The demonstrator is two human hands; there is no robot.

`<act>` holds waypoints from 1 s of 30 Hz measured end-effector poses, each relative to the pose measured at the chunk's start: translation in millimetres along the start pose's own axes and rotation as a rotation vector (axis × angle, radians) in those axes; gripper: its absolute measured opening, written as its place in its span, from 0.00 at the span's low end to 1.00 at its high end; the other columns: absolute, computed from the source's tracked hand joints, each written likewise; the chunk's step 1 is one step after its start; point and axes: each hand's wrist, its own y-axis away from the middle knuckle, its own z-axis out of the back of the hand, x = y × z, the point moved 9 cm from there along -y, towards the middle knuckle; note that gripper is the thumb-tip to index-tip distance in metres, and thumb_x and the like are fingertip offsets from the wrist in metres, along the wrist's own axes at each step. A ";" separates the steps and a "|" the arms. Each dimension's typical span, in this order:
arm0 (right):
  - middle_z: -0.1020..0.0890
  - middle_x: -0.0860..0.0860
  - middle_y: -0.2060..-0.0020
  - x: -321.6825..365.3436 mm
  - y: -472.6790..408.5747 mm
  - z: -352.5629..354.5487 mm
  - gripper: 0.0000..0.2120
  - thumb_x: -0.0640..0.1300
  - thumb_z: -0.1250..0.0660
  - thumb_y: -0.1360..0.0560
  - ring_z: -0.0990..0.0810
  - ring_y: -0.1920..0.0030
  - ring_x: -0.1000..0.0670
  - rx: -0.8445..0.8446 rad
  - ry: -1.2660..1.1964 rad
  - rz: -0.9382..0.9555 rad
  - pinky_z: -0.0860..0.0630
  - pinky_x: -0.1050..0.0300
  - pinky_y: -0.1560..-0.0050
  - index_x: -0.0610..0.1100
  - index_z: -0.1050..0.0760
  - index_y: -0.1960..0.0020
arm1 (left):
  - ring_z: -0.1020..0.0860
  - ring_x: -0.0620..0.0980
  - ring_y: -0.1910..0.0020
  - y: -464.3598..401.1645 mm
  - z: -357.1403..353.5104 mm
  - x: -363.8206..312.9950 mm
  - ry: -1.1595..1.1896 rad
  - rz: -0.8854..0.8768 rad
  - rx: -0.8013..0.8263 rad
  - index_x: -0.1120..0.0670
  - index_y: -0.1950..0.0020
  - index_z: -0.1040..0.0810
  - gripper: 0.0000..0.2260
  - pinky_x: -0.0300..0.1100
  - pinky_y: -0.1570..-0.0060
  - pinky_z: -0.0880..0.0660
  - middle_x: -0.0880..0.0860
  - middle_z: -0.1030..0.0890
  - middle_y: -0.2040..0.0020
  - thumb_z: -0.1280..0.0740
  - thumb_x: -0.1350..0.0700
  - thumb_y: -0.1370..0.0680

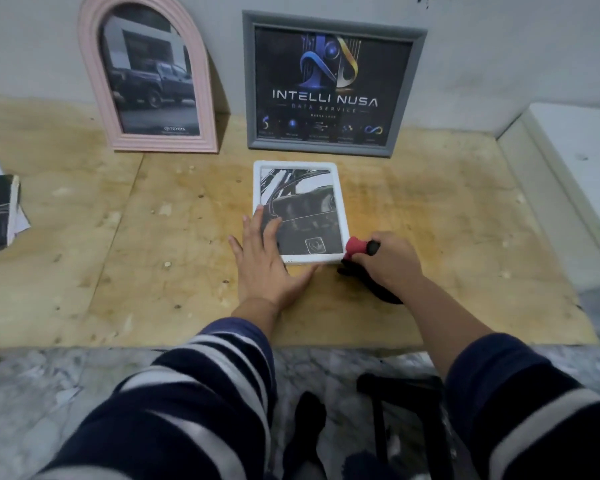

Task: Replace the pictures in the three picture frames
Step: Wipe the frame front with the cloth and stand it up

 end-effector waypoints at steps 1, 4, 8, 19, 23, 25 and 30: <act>0.24 0.48 0.53 4.4 3.9 4.8 0.06 0.49 0.30 0.26 0.27 0.47 0.43 -0.041 0.002 0.051 0.32 0.55 0.55 0.47 0.21 0.52 | 0.48 0.57 0.23 0.6 4.2 0.7 0.081 -0.008 -0.017 0.52 0.28 0.42 0.39 0.61 0.27 0.56 0.53 0.51 0.23 0.38 0.31 0.32; 0.25 0.51 0.46 21.8 17.0 -3.3 0.14 0.48 0.33 0.24 0.32 0.46 0.46 -0.095 0.191 0.223 0.34 0.55 0.52 0.55 0.22 0.38 | 0.43 0.49 0.25 4.1 22.7 10.8 0.435 0.085 -0.079 0.53 0.24 0.48 0.34 0.52 0.27 0.41 0.54 0.51 0.22 0.40 0.40 0.24; 0.24 0.53 0.46 36.8 19.8 -11.5 0.13 0.47 0.37 0.22 0.33 0.45 0.46 -0.160 0.288 0.275 0.37 0.55 0.55 0.54 0.21 0.39 | 0.35 0.49 0.28 5.3 29.7 31.0 0.751 0.356 -0.066 0.49 0.22 0.56 0.28 0.35 0.34 0.43 0.57 0.32 0.27 0.44 0.52 0.17; 0.23 0.55 0.44 99.1 25.0 -46.1 0.14 0.46 0.39 0.21 0.33 0.42 0.47 -0.106 0.213 0.393 0.36 0.55 0.51 0.52 0.21 0.40 | 0.23 0.49 0.42 -6.6 7.8 66.5 1.110 0.644 0.056 0.50 0.25 0.42 0.39 0.48 0.36 0.30 0.48 0.21 0.47 0.40 0.39 0.34; 0.22 0.54 0.48 111.2 20.0 -50.7 0.12 0.45 0.36 0.23 0.32 0.45 0.46 -0.057 0.136 0.391 0.33 0.52 0.49 0.54 0.19 0.43 | 0.24 0.47 0.42 -11.7 2.7 67.0 1.218 0.673 0.050 0.54 0.24 0.44 0.21 0.43 0.33 0.33 0.45 0.23 0.51 0.48 0.53 0.17; 0.23 0.55 0.50 119.4 19.1 -57.5 0.10 0.46 0.34 0.24 0.32 0.45 0.46 -0.026 0.090 0.396 0.33 0.51 0.48 0.54 0.18 0.46 | 0.25 0.46 0.41 -11.9 1.1 69.3 1.233 0.684 0.059 0.54 0.24 0.44 0.20 0.43 0.31 0.35 0.47 0.23 0.48 0.49 0.52 0.16; 0.28 0.58 0.57 122.5 18.3 -64.7 0.07 0.48 0.32 0.25 0.33 0.44 0.47 -0.049 -0.070 0.329 0.34 0.52 0.48 0.56 0.18 0.49 | 0.25 0.47 0.38 -11.6 -8.6 72.1 1.277 0.722 0.121 0.53 0.24 0.42 0.23 0.46 0.31 0.35 0.50 0.25 0.36 0.49 0.46 0.17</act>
